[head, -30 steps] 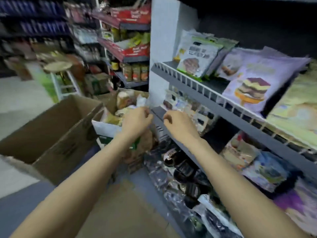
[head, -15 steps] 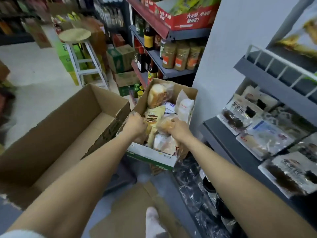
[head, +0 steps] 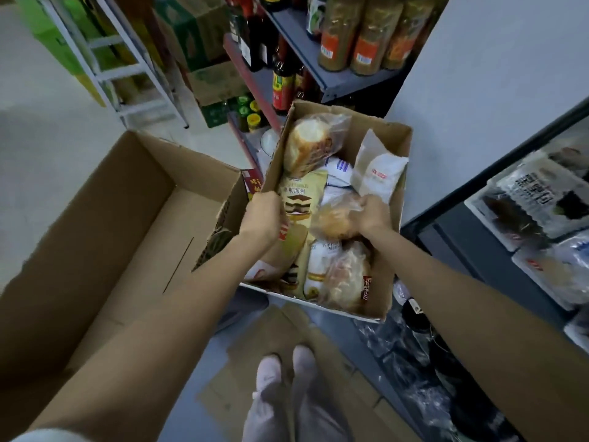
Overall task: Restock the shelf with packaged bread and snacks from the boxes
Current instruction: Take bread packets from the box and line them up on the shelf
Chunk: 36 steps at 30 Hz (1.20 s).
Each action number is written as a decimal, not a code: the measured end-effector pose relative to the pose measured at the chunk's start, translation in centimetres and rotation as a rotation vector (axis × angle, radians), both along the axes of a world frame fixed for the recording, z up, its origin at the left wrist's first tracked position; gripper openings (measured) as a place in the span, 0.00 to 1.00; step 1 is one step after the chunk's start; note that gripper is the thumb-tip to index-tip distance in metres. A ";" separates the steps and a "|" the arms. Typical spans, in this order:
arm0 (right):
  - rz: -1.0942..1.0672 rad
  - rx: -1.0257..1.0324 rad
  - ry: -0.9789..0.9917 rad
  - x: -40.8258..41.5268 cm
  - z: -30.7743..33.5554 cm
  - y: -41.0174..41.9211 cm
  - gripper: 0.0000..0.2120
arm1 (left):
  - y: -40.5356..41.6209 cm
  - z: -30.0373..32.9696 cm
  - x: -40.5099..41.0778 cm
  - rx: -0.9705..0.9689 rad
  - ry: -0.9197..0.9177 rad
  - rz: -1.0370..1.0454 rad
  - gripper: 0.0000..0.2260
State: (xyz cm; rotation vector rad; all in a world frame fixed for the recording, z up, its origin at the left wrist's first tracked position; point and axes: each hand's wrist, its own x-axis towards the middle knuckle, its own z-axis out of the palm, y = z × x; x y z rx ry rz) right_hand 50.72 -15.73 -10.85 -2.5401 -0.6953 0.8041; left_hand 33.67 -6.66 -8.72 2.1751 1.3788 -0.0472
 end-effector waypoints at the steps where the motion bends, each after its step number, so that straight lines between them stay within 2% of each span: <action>1: -0.060 0.066 0.010 -0.1 0.4 0.0 0.14 | 0.3 0.6 -0.2 0.060 -0.006 -0.046 0.08; 3: -0.118 0.215 0.013 -0.4 1.7 -0.2 0.10 | 0.7 1.4 -0.7 0.126 -0.088 -0.148 0.04; 6: -0.163 0.474 0.073 -1.1 4.8 -1.5 0.06 | 0.8 3.1 -1.1 0.033 -0.299 -0.210 0.05; 9: -0.322 0.666 0.262 -1.2 8.0 -2.7 0.11 | 0.5 6.2 -1.1 0.041 -0.447 -0.241 0.07; 12: -0.456 0.732 0.270 -0.9 10.6 -4.5 0.13 | 0.0 9.4 -0.3 0.080 -0.530 -0.326 0.07; 16: -0.523 0.862 0.117 -1.7 15.2 -7.7 0.15 | -2.6 14.2 1.9 0.125 -0.559 -0.465 0.03; 20: -0.427 0.975 -0.045 -2.9 21.1 -11.3 0.16 | -6.7 18.5 3.6 0.294 -0.485 -0.588 0.06; 24: -0.342 1.060 -0.252 -4.4 27.0 -17.2 0.17 | -11.8 23.4 4.1 0.372 -0.562 -0.659 0.08; 28: -0.454 1.136 -0.506 -5.9 31.4 -26.1 0.18 | -20.0 27.6 4.9 0.347 -0.747 -0.678 0.02; 31: -0.597 1.171 -0.648 -6.9 33.6 -34.9 0.19 | -28.1 30.0 5.3 0.316 -0.870 -0.710 0.03; 34: -0.697 1.159 -0.739 -8.7 35.3 -45.3 0.18 | -37.2 32.0 5.4 0.136 -1.036 -0.722 0.09; 36: -0.760 1.130 -0.821 -10.3 36.6 -52.4 0.18 | -43.8 33.5 5.3 0.034 -1.141 -0.715 0.08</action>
